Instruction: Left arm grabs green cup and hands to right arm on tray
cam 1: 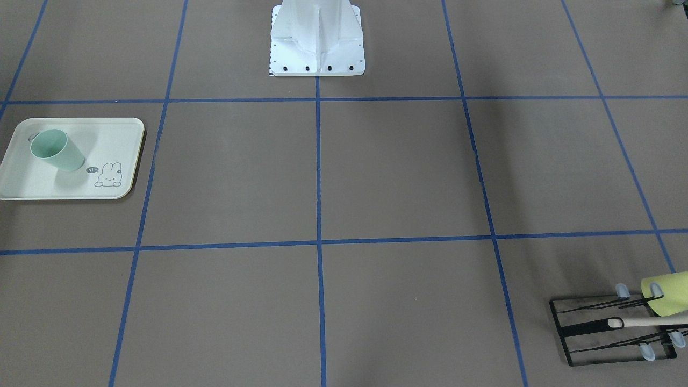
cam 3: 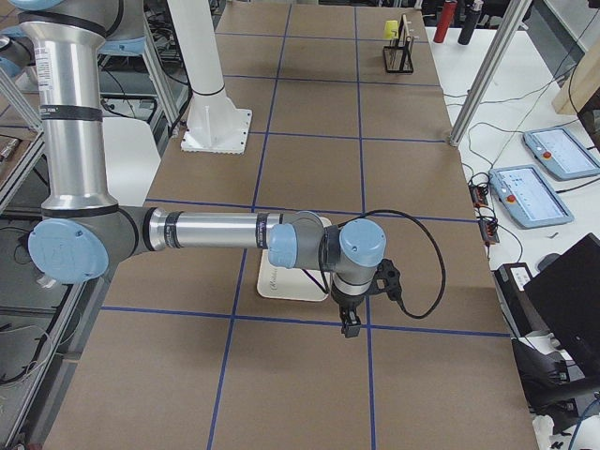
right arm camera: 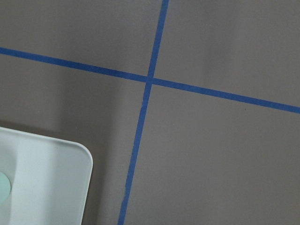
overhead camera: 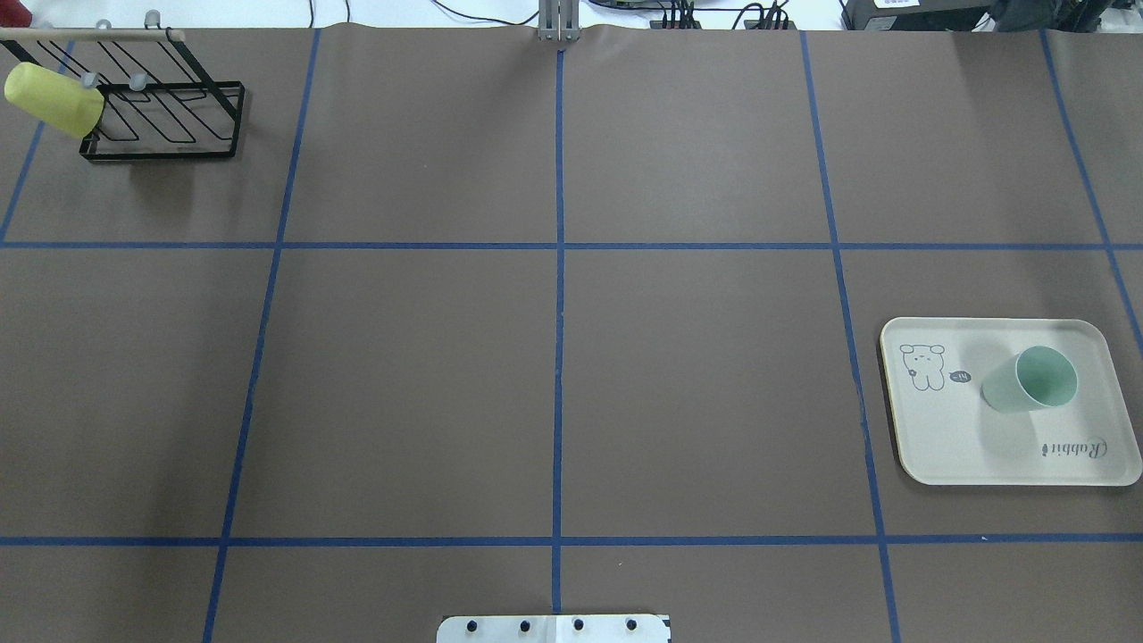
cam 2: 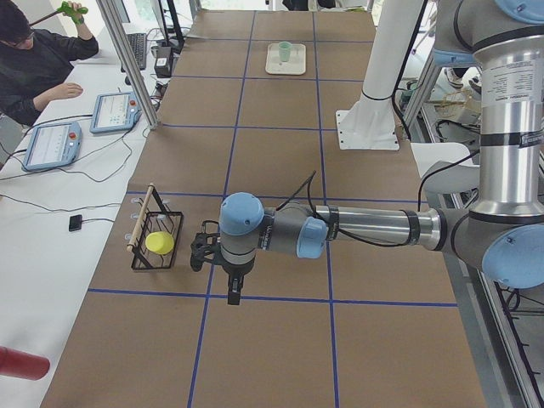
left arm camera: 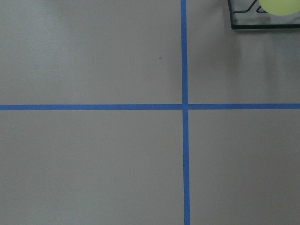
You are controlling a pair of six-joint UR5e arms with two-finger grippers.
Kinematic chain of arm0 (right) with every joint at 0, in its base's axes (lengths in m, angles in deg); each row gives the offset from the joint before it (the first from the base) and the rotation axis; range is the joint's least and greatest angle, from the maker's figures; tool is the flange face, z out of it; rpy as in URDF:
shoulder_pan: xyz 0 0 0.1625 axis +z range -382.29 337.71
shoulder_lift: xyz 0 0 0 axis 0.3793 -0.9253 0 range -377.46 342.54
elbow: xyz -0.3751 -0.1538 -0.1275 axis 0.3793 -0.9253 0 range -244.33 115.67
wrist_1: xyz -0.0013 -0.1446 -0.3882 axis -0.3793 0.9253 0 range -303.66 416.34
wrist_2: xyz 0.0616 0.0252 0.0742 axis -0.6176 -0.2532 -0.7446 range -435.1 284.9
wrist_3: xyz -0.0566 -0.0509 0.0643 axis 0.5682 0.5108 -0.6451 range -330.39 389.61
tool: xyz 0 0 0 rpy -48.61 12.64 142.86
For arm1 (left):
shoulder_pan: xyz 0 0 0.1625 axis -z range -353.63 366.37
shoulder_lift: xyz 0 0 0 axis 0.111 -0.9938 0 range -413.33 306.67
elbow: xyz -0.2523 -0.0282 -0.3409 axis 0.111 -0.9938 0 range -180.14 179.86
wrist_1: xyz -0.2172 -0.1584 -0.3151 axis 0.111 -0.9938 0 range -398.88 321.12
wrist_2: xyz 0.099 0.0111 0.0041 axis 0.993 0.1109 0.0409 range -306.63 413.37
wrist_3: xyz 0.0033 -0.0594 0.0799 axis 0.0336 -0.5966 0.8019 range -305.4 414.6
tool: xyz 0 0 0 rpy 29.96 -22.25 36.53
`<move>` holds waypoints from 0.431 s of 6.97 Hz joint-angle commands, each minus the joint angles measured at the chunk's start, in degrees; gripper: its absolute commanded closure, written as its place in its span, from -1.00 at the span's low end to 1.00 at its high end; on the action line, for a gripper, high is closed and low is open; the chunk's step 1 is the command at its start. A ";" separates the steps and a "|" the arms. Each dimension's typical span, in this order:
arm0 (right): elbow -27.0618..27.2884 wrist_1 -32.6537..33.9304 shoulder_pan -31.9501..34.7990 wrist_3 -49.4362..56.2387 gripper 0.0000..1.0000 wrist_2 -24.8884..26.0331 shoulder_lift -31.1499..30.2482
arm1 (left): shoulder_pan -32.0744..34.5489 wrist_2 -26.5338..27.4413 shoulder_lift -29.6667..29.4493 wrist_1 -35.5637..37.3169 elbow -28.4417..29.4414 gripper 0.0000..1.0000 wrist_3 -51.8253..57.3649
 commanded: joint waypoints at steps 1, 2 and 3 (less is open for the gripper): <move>-0.80 -2.09 -0.05 -3.05 -0.99 -0.27 0.00 | -0.24 -0.06 -0.09 0.09 -0.11 -1.00 -0.10; -0.45 -2.09 -0.13 -3.57 -0.99 -0.35 0.09 | -0.33 -0.06 -0.09 0.09 -0.29 -1.00 -0.19; -0.36 -2.09 -0.13 -3.58 -0.99 -1.22 0.44 | -0.33 -0.06 -0.17 0.18 -0.38 -1.00 -0.19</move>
